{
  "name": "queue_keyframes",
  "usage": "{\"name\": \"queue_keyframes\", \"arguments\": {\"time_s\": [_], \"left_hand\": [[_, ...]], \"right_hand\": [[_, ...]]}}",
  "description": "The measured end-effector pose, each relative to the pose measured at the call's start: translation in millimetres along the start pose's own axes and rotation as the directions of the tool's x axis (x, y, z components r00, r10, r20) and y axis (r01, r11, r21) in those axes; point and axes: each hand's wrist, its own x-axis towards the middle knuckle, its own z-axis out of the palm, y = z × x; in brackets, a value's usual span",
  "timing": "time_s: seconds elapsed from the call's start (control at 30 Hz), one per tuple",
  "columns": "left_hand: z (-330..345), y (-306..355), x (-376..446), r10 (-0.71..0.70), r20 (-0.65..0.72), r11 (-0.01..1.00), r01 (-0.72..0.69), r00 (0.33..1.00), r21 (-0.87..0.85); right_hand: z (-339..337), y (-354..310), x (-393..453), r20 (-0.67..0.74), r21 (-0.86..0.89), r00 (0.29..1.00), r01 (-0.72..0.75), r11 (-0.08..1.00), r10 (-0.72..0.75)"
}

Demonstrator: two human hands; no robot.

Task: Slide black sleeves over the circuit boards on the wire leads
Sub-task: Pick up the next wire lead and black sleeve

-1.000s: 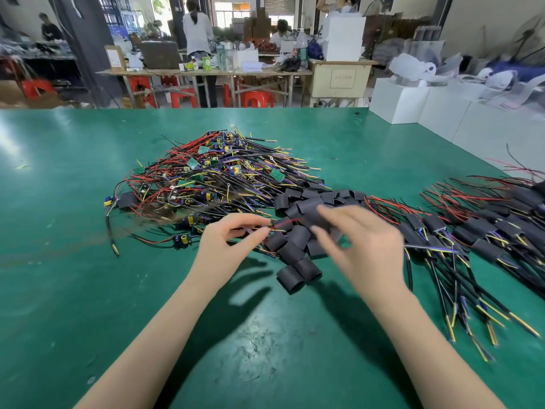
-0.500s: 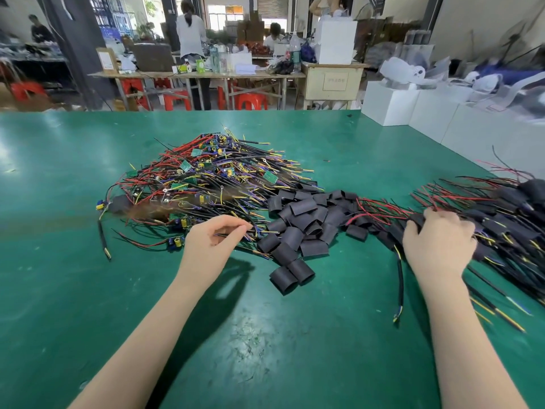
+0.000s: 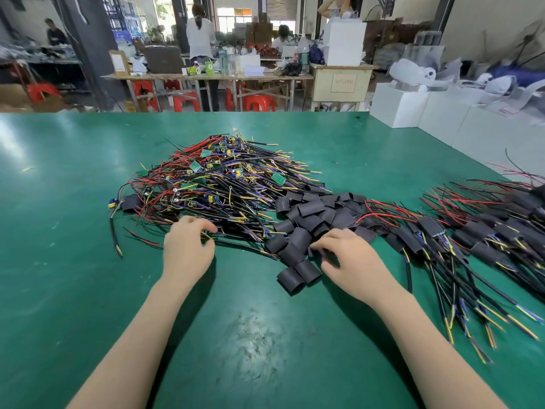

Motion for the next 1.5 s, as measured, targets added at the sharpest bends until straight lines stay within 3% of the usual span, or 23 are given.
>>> {"name": "queue_keyframes", "arguments": {"time_s": [0.1,0.27,0.43,0.5,0.67,0.77,0.9,1.0,1.17,1.27,1.5], "left_hand": [[-4,-2,2,-0.018,0.008,0.999,0.018,1.000,-0.051],[-14,-11,7,-0.091,0.043,0.995,0.092,0.995,-0.035],[-24,-20,7,-0.035,0.133,0.968,0.001,0.990,0.250],[-27,-21,8,-0.013,0.155,0.962,-0.030,0.988,0.273],[-30,-22,7,0.069,0.256,0.988,-0.101,0.964,0.113],[-35,-19,6,0.112,0.282,0.993,-0.095,0.953,-0.073],[-42,-19,7,0.120,0.274,0.920,-0.003,0.954,-0.393],[-43,-16,6,0.123,0.231,0.855,0.015,0.965,-0.518],[-44,-12,9,0.074,0.118,0.756,0.022,0.990,-0.654],[-42,-11,9,0.060,0.090,0.748,0.015,0.994,-0.664],[-41,-1,5,0.104,0.129,0.663,0.028,0.986,-0.748]], "right_hand": [[-4,3,-1,0.024,0.088,0.999,-0.023,0.996,0.021],[-6,8,-1,0.017,0.049,0.999,-0.046,0.998,0.045],[-5,7,-2,0.003,0.067,0.999,-0.045,0.997,0.045],[-6,7,-2,0.000,0.120,0.998,-0.058,0.991,0.059],[-8,9,-2,0.016,0.166,0.998,-0.065,0.984,0.064],[-10,9,-1,0.035,0.143,0.997,-0.074,0.987,0.070],[-11,11,-1,-0.005,0.128,0.995,-0.094,0.987,0.096],[-14,11,0,-0.095,0.124,0.992,-0.074,0.990,0.086],[-18,7,0,-0.203,0.163,0.978,-0.014,0.986,0.047],[-18,4,0,-0.233,0.160,0.972,0.019,0.987,0.019],[-17,1,1,-0.302,0.144,0.953,0.020,0.989,0.025]]}}
